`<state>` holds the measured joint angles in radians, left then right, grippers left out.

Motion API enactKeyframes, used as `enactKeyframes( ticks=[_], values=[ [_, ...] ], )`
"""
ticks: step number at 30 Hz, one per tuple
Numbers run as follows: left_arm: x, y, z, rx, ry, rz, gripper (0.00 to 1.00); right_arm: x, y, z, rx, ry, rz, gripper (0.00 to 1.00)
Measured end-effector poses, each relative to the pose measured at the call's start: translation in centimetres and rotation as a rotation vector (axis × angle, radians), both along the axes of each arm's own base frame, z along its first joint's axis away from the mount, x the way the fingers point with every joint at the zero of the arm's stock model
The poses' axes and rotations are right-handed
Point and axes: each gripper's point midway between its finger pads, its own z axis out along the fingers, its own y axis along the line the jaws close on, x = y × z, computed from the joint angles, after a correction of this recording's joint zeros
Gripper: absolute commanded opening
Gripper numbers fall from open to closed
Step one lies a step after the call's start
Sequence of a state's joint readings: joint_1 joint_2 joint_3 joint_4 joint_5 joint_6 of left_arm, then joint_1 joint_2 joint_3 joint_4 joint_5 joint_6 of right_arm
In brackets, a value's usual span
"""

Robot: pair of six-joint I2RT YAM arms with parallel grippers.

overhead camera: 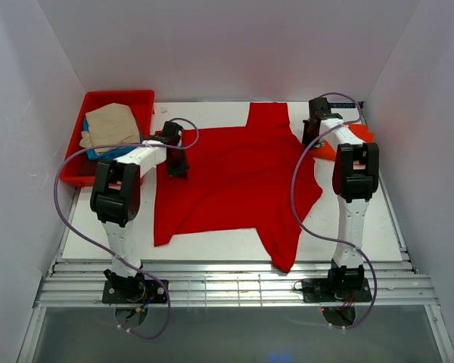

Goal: Fold and stack the t-shirts
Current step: Flatten the tshirt out

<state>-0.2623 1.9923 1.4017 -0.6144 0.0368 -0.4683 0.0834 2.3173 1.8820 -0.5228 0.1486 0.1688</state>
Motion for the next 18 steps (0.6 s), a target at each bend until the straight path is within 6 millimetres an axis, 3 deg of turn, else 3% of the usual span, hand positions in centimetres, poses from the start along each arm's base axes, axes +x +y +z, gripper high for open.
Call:
enactKeyframes(
  ticks=[9, 18],
  values=[
    [0.0, 0.1, 1.2, -0.001, -0.021, -0.01, 0.0, -2.8, -2.4, 0.3, -0.113, 0.077, -0.029, 0.08],
    [-0.1, 0.2, 1.3, 0.005, -0.024, -0.015, 0.0, -3.7, -5.2, 3.3, -0.219, 0.069, -0.073, 0.08]
  ],
)
